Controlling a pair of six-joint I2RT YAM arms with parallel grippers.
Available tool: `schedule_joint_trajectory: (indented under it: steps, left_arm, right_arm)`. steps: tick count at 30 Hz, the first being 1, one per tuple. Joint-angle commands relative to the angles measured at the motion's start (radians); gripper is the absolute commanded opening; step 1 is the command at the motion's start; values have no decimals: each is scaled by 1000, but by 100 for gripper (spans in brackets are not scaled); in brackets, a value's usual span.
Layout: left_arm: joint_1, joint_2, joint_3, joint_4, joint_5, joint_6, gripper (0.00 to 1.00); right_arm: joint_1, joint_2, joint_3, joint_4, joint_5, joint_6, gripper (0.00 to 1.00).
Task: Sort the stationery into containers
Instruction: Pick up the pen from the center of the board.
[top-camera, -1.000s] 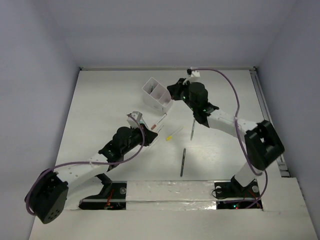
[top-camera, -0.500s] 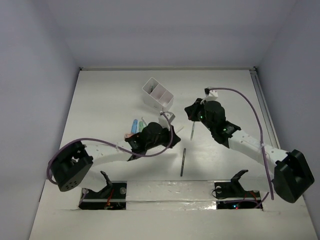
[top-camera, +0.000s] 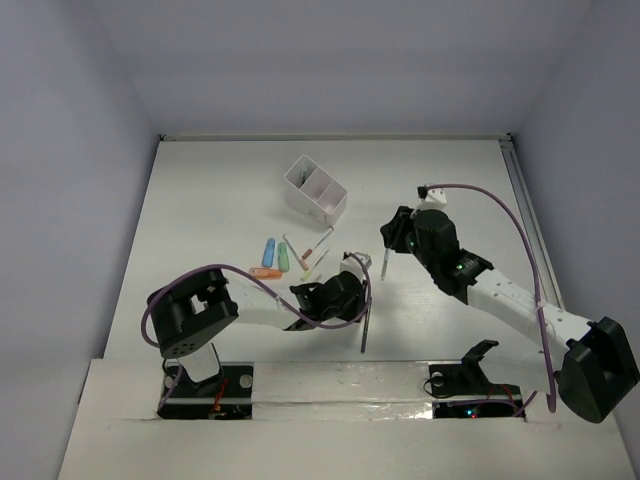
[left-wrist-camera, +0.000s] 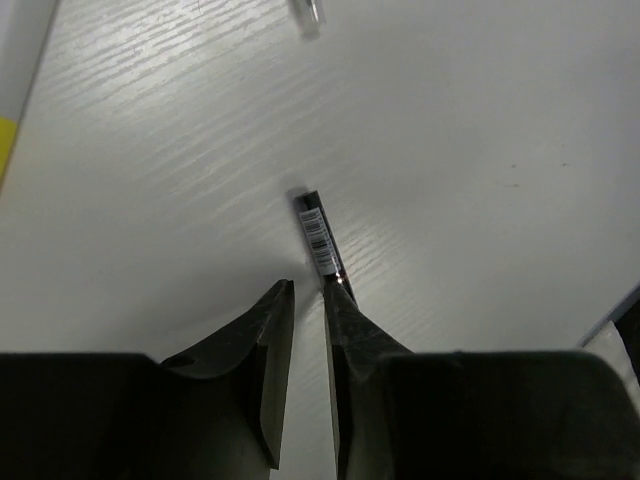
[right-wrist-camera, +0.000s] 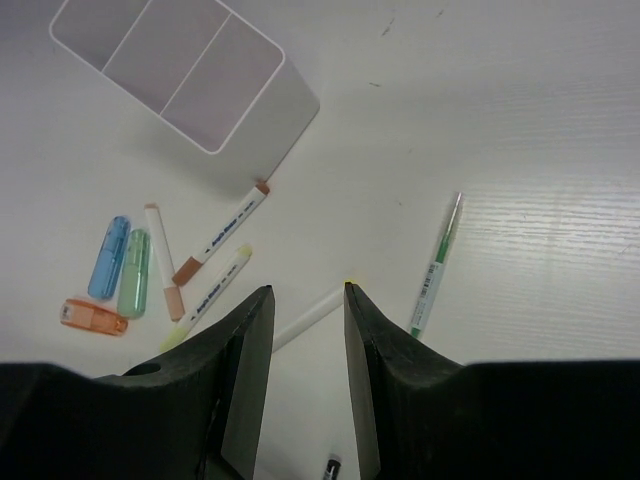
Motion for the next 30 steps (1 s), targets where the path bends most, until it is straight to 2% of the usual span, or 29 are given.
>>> schedule_joint_trajectory:
  steps: [1, 9, 14, 26, 30]
  left_arm:
    - [-7, 12, 52, 20, -30, -15, 16]
    - [-7, 44, 82, 4, -29, -18, 24]
    - [-18, 95, 138, -67, -75, -15, 25]
    - [-38, 84, 132, -32, -72, -41, 27]
    - [-38, 71, 127, -26, -80, -51, 31]
  right_arm:
    - [-4, -14, -3, 32, -14, -20, 40]
    - [-4, -5, -9, 31, -1, -33, 41]
    - [-4, -15, -10, 28, 9, -37, 41]
    - [-4, -25, -27, 21, 9, -39, 41]
    - [-4, -25, -32, 26, -5, -37, 41]
